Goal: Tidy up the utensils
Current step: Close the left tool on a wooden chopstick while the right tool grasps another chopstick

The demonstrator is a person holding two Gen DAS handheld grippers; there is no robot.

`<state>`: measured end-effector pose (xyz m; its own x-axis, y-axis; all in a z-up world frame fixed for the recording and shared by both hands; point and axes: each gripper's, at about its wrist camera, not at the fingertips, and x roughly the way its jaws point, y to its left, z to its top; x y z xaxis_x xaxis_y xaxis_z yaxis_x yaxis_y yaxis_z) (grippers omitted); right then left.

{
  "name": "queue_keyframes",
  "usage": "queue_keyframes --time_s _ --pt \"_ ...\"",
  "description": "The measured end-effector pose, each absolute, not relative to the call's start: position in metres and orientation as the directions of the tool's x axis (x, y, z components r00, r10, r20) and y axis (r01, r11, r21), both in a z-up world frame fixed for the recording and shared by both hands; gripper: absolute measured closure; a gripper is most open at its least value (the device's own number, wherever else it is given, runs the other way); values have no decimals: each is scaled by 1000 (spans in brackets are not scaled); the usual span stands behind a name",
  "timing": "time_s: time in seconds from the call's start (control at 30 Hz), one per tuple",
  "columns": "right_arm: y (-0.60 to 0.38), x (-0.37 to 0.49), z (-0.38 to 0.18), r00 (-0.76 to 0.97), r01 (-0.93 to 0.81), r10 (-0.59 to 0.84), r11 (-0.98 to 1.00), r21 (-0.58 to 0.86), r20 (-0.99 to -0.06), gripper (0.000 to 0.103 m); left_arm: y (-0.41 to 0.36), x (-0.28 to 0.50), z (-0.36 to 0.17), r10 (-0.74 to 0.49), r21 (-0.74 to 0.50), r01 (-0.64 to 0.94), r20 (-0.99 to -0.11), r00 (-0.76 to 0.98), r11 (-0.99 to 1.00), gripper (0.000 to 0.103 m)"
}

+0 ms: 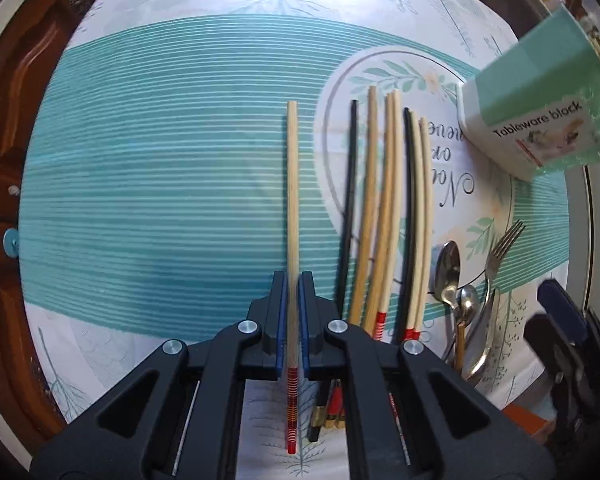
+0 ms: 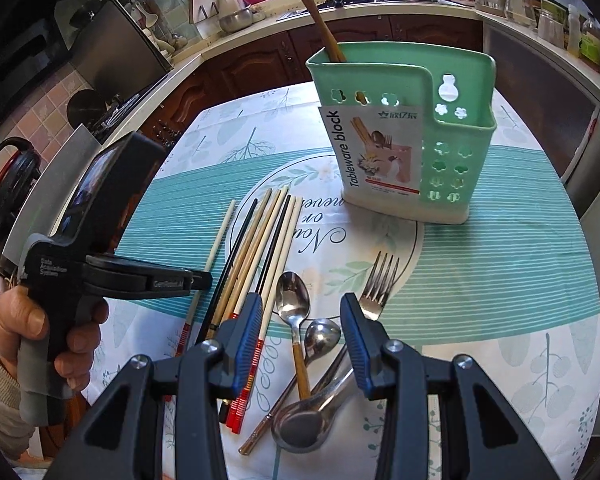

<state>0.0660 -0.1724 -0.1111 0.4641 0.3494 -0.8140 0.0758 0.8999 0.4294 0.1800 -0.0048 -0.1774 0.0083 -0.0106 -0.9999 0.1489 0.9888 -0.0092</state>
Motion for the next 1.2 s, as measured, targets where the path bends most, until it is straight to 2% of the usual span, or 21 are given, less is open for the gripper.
queue_keyframes --time_s 0.2,0.33,0.5,0.57,0.67,1.2 --pt "-171 101 -117 384 60 404 886 460 -830 63 15 157 -155 -70 -59 123 -994 90 991 100" --pt "-164 129 -125 318 79 414 885 458 -853 75 37 137 -142 -115 -102 110 -986 119 989 99" --pt "-146 160 -140 223 113 385 903 416 -896 77 48 124 -129 -158 -145 100 -977 144 984 99" --pt "-140 170 -148 183 129 369 910 395 -911 86 50 123 -126 -166 -152 100 -975 151 983 99" --pt "-135 178 -163 125 160 357 913 374 -926 89 53 124 -125 -175 -160 99 -971 164 982 99" --pt "-116 186 -173 34 127 234 963 237 -972 97 67 125 -130 -216 -210 58 -965 147 976 99"
